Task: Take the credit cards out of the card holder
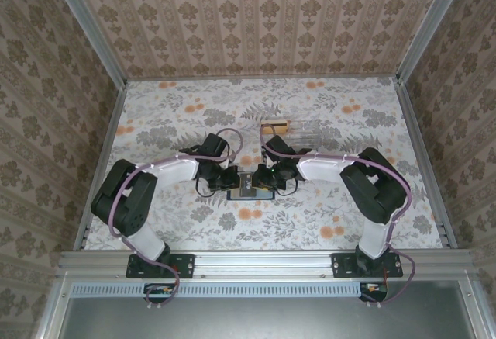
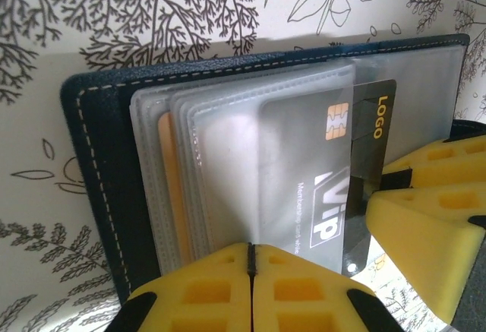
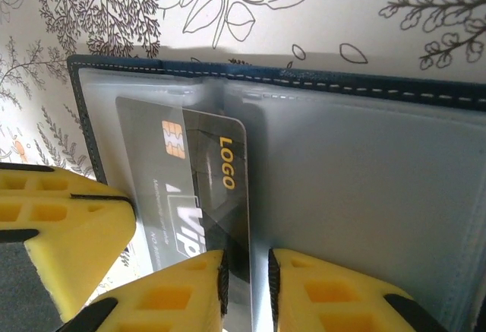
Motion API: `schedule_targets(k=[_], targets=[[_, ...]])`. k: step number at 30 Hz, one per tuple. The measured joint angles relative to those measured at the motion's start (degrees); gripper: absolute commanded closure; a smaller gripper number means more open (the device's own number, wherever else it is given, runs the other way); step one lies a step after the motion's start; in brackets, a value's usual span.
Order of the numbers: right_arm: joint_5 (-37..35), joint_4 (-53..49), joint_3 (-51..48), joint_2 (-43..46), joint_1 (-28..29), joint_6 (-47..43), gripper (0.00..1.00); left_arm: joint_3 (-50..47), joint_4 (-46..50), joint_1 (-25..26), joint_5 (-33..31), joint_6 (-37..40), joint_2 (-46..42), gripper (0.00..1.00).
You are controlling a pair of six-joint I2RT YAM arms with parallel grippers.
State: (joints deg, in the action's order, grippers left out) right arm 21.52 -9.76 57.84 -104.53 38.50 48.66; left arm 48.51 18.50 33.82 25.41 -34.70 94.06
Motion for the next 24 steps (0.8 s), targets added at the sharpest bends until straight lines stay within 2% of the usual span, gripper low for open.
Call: schedule_targets(k=[4,10,24], targets=[[0.24,0.81,-0.17,-0.26,-0.07,0.22,0.81,-0.09,-0.17,0.0,0.13,0.0,0.0,0.95],[1.44,2.54,-1.05,-0.35,-0.74,1.2,1.0,-0.09,-0.09,0.0,-0.04,0.04,0.0,1.0],[2.16,2.91,-6.8,4.68,-4.0,-0.26,1.0,0.42,1.22,0.22,-1.22,1.03,0.0,1.0]])
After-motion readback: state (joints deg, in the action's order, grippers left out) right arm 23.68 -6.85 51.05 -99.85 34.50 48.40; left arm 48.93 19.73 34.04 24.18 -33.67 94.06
